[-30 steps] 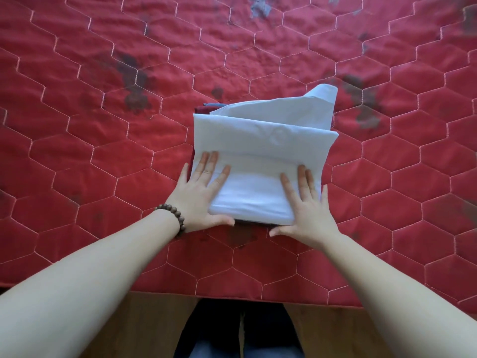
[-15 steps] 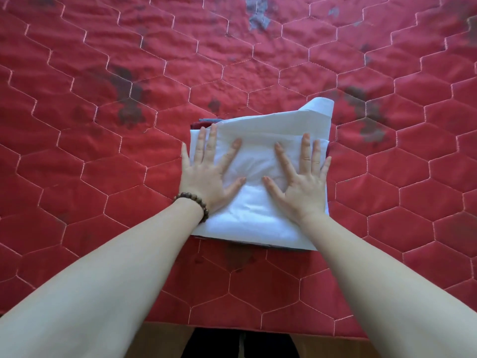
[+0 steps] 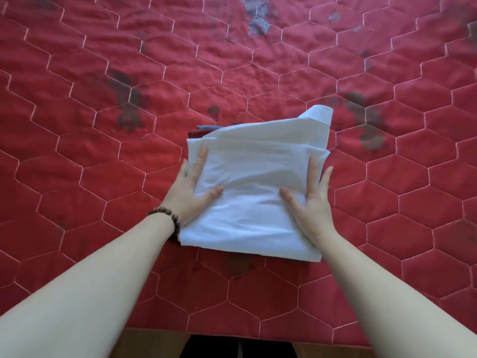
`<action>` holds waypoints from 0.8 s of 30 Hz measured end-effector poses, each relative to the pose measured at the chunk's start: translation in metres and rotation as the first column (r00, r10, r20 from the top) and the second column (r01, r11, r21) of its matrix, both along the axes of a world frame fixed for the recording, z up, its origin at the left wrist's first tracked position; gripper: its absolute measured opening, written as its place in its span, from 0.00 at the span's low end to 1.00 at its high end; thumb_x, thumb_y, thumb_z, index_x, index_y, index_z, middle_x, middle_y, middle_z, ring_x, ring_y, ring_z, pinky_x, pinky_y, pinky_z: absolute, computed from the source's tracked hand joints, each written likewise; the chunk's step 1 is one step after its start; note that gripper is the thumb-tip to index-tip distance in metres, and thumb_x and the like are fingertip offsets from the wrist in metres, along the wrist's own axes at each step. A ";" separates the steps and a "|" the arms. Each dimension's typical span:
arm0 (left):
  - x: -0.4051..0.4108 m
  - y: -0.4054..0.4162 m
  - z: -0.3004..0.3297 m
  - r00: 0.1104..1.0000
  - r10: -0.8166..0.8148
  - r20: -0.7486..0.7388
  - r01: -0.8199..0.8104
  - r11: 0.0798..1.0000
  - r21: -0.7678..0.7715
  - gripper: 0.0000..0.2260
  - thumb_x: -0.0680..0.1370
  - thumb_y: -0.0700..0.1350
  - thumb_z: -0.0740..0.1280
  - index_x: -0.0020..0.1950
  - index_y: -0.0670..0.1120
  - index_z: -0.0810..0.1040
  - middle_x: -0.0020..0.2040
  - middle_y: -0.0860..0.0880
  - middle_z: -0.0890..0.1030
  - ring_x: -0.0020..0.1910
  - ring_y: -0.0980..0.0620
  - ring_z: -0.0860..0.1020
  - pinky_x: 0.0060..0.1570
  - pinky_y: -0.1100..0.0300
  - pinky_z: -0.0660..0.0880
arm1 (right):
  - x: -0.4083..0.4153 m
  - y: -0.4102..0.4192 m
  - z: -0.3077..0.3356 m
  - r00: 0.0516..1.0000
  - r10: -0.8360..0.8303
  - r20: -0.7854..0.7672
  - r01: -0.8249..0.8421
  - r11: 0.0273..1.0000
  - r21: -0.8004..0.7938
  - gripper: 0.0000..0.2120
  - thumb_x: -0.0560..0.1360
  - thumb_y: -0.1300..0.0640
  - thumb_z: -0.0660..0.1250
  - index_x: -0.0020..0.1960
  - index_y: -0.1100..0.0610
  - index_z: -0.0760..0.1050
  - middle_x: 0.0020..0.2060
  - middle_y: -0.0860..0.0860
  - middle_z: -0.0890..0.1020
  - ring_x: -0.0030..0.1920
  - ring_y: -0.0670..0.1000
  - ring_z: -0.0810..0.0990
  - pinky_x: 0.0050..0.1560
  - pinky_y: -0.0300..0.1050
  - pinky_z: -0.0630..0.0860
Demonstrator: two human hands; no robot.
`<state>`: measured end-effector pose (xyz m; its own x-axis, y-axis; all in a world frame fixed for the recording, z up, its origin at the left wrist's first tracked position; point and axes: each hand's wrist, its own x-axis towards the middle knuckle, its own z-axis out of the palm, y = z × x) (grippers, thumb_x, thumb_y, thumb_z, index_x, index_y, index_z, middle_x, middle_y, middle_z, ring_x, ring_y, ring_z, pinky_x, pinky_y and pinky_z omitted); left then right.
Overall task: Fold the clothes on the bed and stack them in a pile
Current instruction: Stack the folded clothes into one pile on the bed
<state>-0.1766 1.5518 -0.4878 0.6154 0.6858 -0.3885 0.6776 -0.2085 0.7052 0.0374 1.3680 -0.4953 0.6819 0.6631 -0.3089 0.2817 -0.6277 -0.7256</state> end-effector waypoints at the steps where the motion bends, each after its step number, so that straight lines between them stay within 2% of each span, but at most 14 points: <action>1: 0.000 -0.001 0.000 1.000 0.003 0.016 -0.003 1.000 -0.026 0.39 0.71 0.65 0.67 0.71 0.75 0.42 0.76 0.47 0.59 0.73 0.50 0.62 0.69 0.52 0.62 | -0.001 -0.001 0.001 0.999 0.001 -0.037 -0.001 1.000 -0.006 0.43 0.66 0.28 0.64 0.71 0.26 0.39 0.78 0.52 0.45 0.77 0.49 0.49 0.70 0.53 0.62; 3: 0.001 -0.003 0.000 0.999 0.024 0.040 -0.023 1.000 -0.019 0.39 0.72 0.62 0.69 0.71 0.75 0.43 0.68 0.50 0.69 0.62 0.55 0.69 0.62 0.58 0.63 | -0.001 0.001 0.000 0.998 0.013 -0.054 -0.013 1.000 0.006 0.44 0.67 0.29 0.65 0.72 0.27 0.39 0.75 0.51 0.61 0.75 0.54 0.59 0.70 0.55 0.64; 5: 0.002 -0.006 -0.002 0.998 0.039 0.050 -0.039 0.999 -0.008 0.39 0.71 0.62 0.69 0.70 0.76 0.44 0.62 0.50 0.70 0.53 0.63 0.69 0.58 0.60 0.62 | -0.002 0.001 -0.001 0.998 0.014 -0.067 -0.013 1.000 0.021 0.43 0.70 0.34 0.66 0.72 0.28 0.39 0.68 0.52 0.71 0.68 0.56 0.68 0.67 0.53 0.67; 7: 0.000 -0.006 -0.004 0.999 0.042 0.033 -0.042 0.999 0.004 0.39 0.71 0.63 0.69 0.70 0.76 0.44 0.57 0.49 0.71 0.48 0.66 0.67 0.52 0.61 0.63 | -0.003 0.002 -0.001 0.995 0.005 -0.102 -0.002 1.000 0.024 0.42 0.71 0.37 0.67 0.71 0.26 0.39 0.64 0.52 0.73 0.64 0.56 0.72 0.66 0.53 0.68; 9: -0.002 -0.004 -0.005 0.999 0.043 0.007 -0.043 0.999 -0.006 0.39 0.71 0.65 0.68 0.69 0.77 0.43 0.55 0.47 0.73 0.45 0.60 0.70 0.50 0.60 0.64 | -0.003 0.002 0.001 0.990 -0.004 -0.141 0.006 1.000 0.013 0.43 0.71 0.36 0.68 0.70 0.24 0.38 0.63 0.52 0.74 0.62 0.55 0.75 0.65 0.52 0.70; 11: -0.001 0.000 -0.004 0.999 0.032 -0.004 -0.033 0.999 -0.035 0.39 0.70 0.66 0.68 0.69 0.77 0.42 0.56 0.47 0.75 0.47 0.54 0.73 0.51 0.59 0.66 | -0.002 0.004 0.006 0.985 0.004 -0.172 -0.004 1.000 -0.004 0.43 0.70 0.35 0.68 0.69 0.23 0.38 0.63 0.52 0.74 0.60 0.55 0.75 0.65 0.53 0.70; 12: -0.001 0.002 -0.003 1.000 0.025 -0.002 -0.025 0.998 -0.056 0.39 0.70 0.66 0.68 0.69 0.78 0.42 0.57 0.49 0.75 0.48 0.54 0.73 0.51 0.61 0.66 | -0.001 0.005 0.009 0.981 0.007 -0.195 -0.009 1.000 -0.008 0.43 0.69 0.35 0.68 0.68 0.22 0.38 0.63 0.52 0.74 0.61 0.55 0.75 0.64 0.53 0.70; 15: -0.001 0.004 0.000 0.999 0.033 0.020 -0.031 0.993 -0.113 0.38 0.72 0.63 0.69 0.68 0.78 0.43 0.62 0.57 0.72 0.48 0.60 0.73 0.48 0.70 0.65 | 0.003 0.007 0.017 0.965 0.017 -0.262 -0.020 1.000 -0.007 0.44 0.68 0.36 0.71 0.66 0.20 0.38 0.66 0.49 0.73 0.62 0.54 0.75 0.65 0.52 0.71; 19: -0.007 0.001 0.002 0.998 0.059 0.038 -0.049 0.975 -0.219 0.39 0.68 0.67 0.69 0.67 0.79 0.43 0.70 0.58 0.68 0.58 0.54 0.72 0.55 0.63 0.66 | 0.005 0.007 0.023 0.938 0.037 -0.344 -0.039 0.999 -0.001 0.45 0.67 0.36 0.73 0.65 0.18 0.40 0.69 0.47 0.71 0.63 0.52 0.75 0.65 0.52 0.71; 22: -0.019 -0.011 0.004 0.995 0.091 0.049 -0.074 0.959 -0.275 0.41 0.64 0.69 0.68 0.67 0.80 0.43 0.70 0.62 0.65 0.62 0.54 0.72 0.56 0.62 0.67 | -0.003 0.002 0.025 0.912 0.068 -0.404 -0.069 0.998 0.013 0.46 0.66 0.36 0.73 0.64 0.18 0.39 0.68 0.42 0.69 0.59 0.43 0.76 0.61 0.46 0.73; 24: -0.029 -0.019 0.004 0.991 0.114 0.067 -0.090 0.953 -0.289 0.40 0.65 0.67 0.69 0.67 0.79 0.44 0.72 0.62 0.64 0.64 0.54 0.71 0.60 0.59 0.68 | -0.011 -0.004 0.024 0.898 0.081 -0.431 -0.077 0.997 0.028 0.46 0.67 0.37 0.73 0.65 0.18 0.40 0.70 0.42 0.69 0.61 0.45 0.75 0.64 0.48 0.72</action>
<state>-0.2060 1.5326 -0.4840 0.5861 0.6150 -0.5276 0.6219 0.0759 0.7794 0.0263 1.3642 -0.4714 0.4282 0.7139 -0.5541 -0.0122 -0.6085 -0.7934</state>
